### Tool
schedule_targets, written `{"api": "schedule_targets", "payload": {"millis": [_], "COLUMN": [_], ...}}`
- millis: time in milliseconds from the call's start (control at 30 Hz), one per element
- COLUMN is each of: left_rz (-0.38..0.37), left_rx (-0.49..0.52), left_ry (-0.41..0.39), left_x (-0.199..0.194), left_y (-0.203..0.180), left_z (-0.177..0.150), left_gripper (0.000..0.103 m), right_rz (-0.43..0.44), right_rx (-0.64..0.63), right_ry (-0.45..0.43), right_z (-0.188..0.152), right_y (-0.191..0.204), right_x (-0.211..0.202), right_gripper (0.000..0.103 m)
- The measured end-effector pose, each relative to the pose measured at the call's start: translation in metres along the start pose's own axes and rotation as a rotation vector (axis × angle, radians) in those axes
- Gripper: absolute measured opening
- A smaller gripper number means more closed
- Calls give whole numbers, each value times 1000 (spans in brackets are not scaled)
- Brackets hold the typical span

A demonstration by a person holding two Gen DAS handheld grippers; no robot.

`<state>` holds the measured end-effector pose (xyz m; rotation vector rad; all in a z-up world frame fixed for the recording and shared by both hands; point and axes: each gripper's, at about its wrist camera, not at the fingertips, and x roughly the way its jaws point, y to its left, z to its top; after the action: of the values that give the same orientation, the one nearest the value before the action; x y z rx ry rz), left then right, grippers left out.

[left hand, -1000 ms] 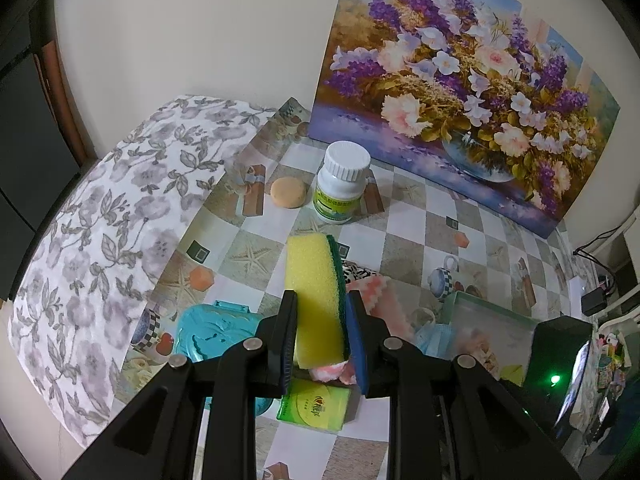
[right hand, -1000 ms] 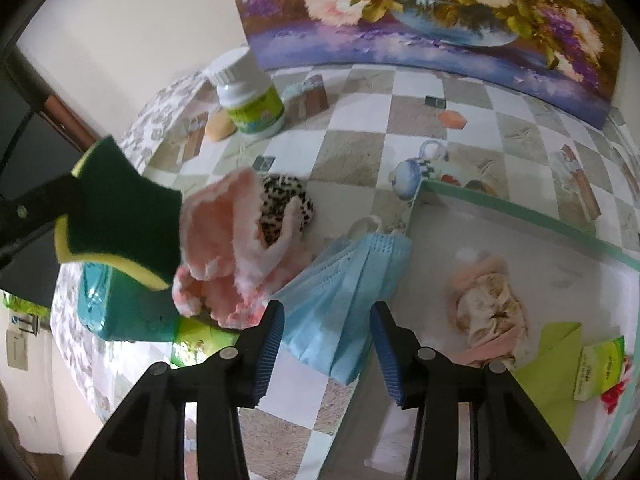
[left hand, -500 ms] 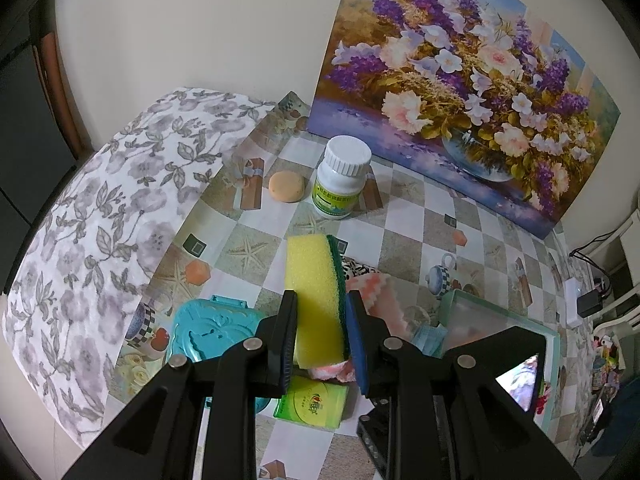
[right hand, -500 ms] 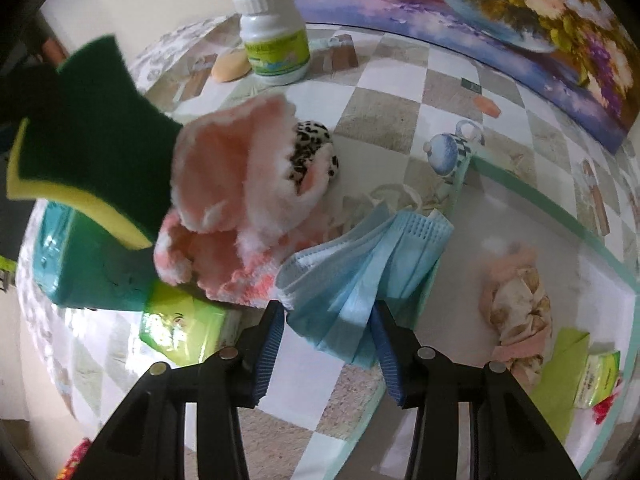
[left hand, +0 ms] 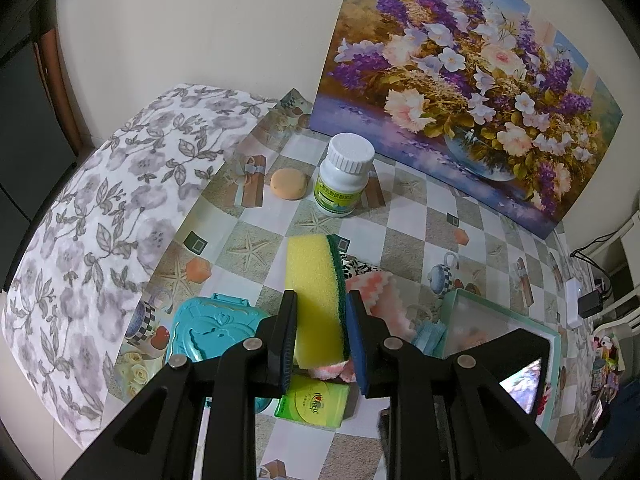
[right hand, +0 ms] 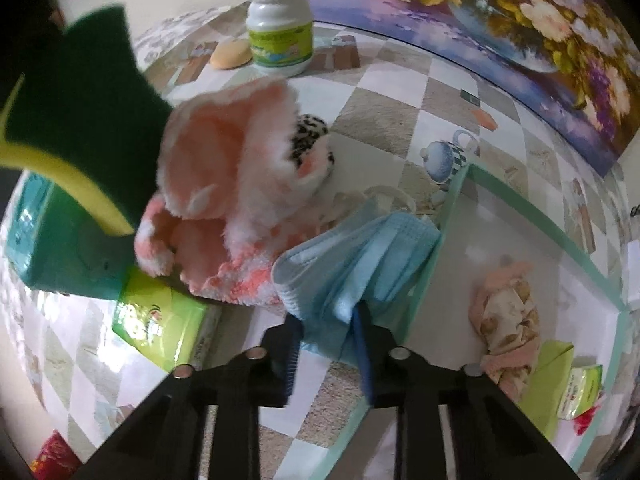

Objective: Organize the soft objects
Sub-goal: 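Lift the sponge with left gripper while right gripper lifts the blue mask, then carry the sponge and mask over the tray and open both grippers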

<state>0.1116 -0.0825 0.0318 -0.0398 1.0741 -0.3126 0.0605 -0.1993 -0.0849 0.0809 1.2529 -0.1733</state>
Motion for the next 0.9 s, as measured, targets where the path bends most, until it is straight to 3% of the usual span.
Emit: {"api": "schedule_targets", "payload": {"millis": [67,567,900], "left_rz": [1,-10,-60], "left_rx": [0,2,13], "left_ry": [0,-28,-130], "left_x": [0,-11,-53], "left_y": [0,-2,-15], "left_z": [0,2,7], "left_gripper": [25,25,25], "right_rz": [11,167,195], "right_rx": [21,124,176], "right_ry": [-6,-71,-180], "right_z": [2,8,13], "right_y": [-7,-35,-54], "right_x": [-6,-36,-85], "right_gripper": [15,11,11]}}
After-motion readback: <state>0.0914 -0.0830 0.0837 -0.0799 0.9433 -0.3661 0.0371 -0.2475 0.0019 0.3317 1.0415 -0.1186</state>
